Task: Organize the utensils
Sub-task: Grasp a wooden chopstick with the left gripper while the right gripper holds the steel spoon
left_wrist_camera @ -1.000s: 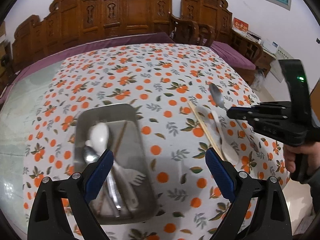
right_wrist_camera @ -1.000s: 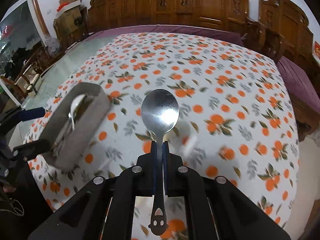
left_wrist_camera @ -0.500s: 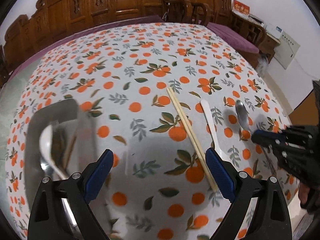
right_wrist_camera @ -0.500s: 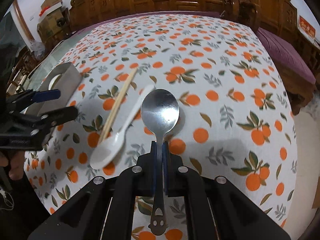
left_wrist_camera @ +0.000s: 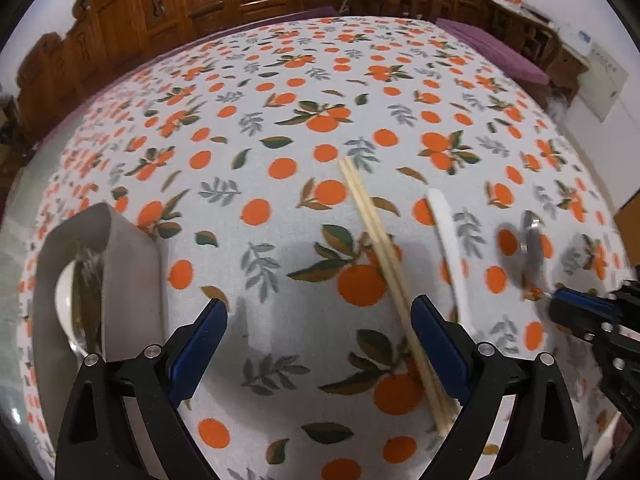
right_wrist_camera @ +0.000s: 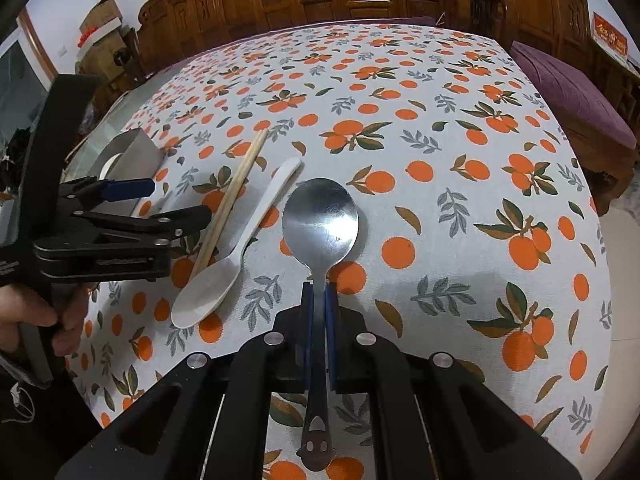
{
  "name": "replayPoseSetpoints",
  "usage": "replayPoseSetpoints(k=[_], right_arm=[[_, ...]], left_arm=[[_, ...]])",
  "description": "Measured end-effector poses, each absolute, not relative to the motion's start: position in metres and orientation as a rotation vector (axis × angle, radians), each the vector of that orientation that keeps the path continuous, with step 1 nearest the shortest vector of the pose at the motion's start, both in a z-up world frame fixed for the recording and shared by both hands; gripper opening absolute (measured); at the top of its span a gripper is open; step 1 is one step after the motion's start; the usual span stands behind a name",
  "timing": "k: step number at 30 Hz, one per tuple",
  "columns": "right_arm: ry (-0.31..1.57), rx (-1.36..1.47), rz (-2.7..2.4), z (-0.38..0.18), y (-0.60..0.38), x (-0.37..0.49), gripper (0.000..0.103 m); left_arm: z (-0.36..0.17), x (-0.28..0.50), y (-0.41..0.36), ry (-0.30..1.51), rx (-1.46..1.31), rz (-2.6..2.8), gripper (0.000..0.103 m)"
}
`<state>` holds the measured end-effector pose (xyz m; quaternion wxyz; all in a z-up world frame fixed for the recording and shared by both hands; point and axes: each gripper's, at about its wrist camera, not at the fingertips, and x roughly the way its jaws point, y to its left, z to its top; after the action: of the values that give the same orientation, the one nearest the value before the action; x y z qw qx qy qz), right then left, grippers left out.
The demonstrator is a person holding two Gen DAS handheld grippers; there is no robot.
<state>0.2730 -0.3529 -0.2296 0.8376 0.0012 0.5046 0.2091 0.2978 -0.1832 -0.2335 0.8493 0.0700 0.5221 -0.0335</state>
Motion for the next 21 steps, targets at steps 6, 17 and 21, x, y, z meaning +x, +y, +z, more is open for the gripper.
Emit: replayPoseSetpoints(k=[6, 17, 21], right_arm=[[1.053, 0.012, 0.451, -0.2254, -0.3528, 0.2733, 0.007], [1.044, 0.017, 0.456, -0.2228, -0.3538, 0.2708, 0.007], [1.044, 0.018, 0.457, -0.2232, -0.3534, 0.2696, 0.007]], left_arm=[[-0.2393, 0.3008, -0.188, 1.115, 0.148, -0.076, 0.09], [-0.2394, 0.3046, -0.1809, 1.124, 0.129, -0.057, 0.087], [-0.2399, 0.3047, -0.1844, 1.111, 0.145, -0.063, 0.086]])
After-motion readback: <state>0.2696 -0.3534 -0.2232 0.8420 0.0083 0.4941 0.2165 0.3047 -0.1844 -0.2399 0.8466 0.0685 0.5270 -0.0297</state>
